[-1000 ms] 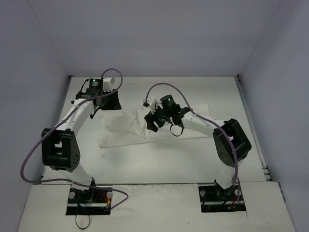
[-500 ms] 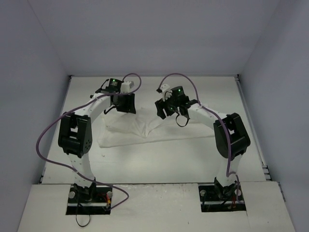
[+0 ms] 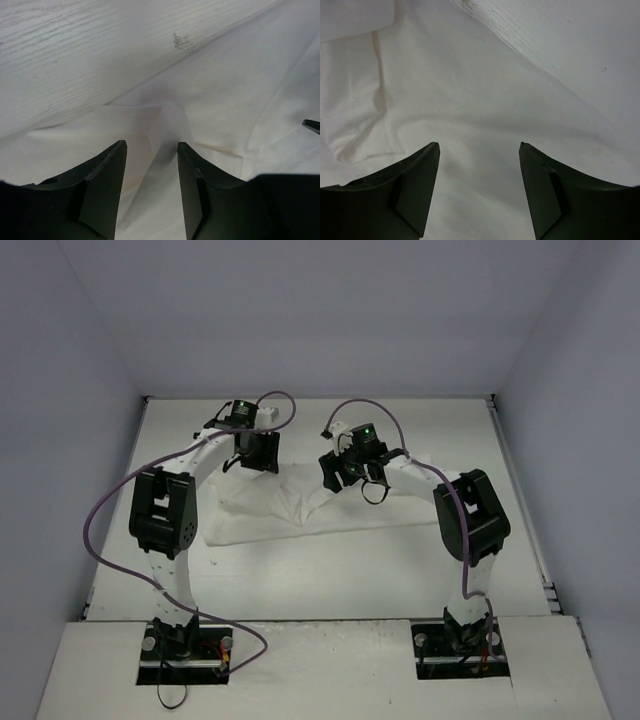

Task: Fold and stack the t-shirts
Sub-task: Fold the other side of the tshirt into a rectangle, then rotate the tshirt 90 degrees

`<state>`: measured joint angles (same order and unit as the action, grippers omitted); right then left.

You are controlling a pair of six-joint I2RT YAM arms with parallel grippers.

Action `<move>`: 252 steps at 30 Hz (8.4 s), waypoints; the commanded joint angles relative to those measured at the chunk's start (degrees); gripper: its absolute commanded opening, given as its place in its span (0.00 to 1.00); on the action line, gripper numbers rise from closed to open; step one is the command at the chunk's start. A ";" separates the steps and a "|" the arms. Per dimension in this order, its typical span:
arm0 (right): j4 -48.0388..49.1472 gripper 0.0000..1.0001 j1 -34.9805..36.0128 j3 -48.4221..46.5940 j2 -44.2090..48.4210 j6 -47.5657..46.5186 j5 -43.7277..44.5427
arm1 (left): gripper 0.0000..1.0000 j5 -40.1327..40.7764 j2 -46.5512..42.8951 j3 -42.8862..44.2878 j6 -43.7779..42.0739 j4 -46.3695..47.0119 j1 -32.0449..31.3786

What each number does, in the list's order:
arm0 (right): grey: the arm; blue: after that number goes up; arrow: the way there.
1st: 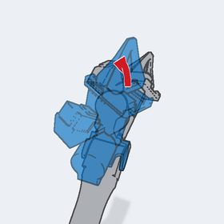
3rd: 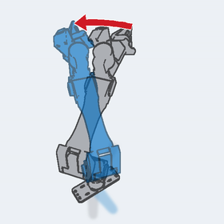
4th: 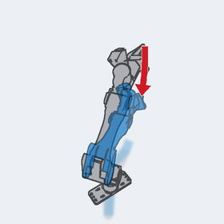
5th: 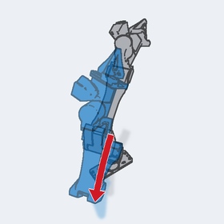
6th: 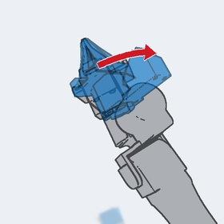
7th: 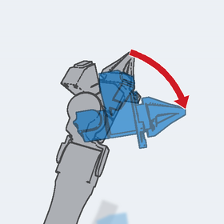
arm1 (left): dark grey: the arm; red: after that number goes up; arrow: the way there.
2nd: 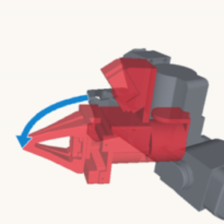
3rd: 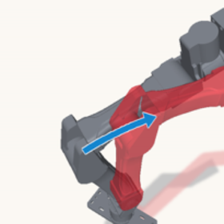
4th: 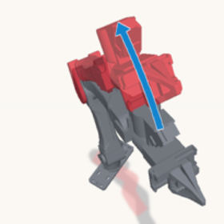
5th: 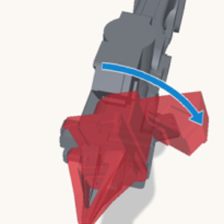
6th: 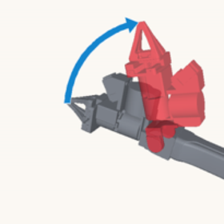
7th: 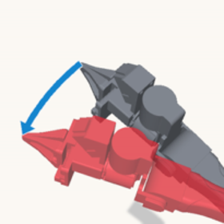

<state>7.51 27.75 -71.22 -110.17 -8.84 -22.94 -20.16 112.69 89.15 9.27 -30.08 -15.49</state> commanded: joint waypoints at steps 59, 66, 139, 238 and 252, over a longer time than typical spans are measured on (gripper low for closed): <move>2.16 0.45 11.90 -9.16 -8.81 3.45 -25.74 | 0.02 1.77 -41.25 -45.57 17.64 13.14 0.28; 2.16 0.08 12.24 -7.62 -7.87 2.86 -25.40 | 0.03 2.67 -42.73 -47.13 18.68 12.85 0.28; 2.51 0.04 11.19 3.72 3.42 -1.83 -8.96 | 0.35 8.56 -38.38 -48.96 27.95 7.29 -0.25; -5.50 0.79 -10.00 4.45 4.16 9.28 26.09 | 0.52 24.08 -4.04 -12.17 27.71 0.28 -5.50; -14.48 0.79 5.35 14.20 12.17 30.40 25.41 | 0.52 23.48 23.89 31.27 5.48 -8.25 -2.27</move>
<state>-0.53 25.97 -57.59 -101.64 12.08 4.97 3.97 131.64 109.79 24.27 -36.66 -19.11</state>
